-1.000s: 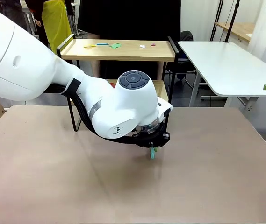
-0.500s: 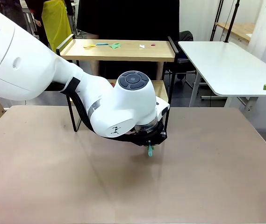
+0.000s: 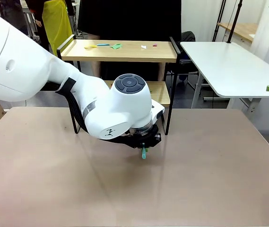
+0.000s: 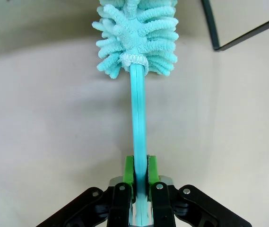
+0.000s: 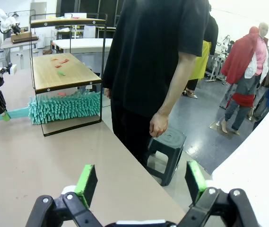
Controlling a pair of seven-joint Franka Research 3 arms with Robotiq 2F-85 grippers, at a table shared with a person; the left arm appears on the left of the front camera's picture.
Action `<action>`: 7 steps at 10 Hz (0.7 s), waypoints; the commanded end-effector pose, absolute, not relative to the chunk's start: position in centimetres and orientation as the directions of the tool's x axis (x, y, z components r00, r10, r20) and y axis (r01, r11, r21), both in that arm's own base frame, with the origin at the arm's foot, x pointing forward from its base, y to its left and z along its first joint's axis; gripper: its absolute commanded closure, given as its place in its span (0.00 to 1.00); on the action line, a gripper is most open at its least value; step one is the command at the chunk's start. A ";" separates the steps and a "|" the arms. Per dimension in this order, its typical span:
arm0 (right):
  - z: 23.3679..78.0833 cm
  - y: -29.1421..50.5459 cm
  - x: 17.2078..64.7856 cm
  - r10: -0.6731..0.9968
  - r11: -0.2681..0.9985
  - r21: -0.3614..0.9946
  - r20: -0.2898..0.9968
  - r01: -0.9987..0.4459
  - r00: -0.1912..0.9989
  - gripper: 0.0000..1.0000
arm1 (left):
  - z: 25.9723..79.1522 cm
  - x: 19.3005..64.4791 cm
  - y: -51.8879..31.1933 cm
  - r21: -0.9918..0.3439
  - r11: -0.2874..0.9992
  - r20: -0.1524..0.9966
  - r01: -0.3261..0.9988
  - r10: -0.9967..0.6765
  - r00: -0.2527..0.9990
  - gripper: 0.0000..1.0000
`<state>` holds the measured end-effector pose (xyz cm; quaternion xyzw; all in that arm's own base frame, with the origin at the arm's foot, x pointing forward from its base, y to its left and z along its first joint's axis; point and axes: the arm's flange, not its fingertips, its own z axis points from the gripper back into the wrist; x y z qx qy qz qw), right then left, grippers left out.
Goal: Clean the shelf.
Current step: Clean the specific section of the Shelf indicated by the human with the Duster.
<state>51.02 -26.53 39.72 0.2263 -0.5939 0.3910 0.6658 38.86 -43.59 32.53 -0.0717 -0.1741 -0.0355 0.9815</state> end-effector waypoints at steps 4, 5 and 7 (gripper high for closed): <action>40.4 -26.0 51.0 0.263 0.599 -0.159 0.965 -0.784 0.005 0.00 | 31.9 38.7 -38.6 -0.028 0.999 0.321 0.045 -0.033 0.946 0.87; 40.4 -26.0 51.0 0.263 0.599 -0.159 0.965 -0.784 0.005 0.00 | 31.7 38.8 -37.5 -0.009 0.999 0.309 0.038 -0.033 0.950 0.87; 40.4 -26.0 51.0 0.263 0.599 -0.159 0.965 -0.784 0.005 0.00 | 32.1 39.0 -35.3 0.020 0.999 0.297 0.025 -0.030 0.954 0.87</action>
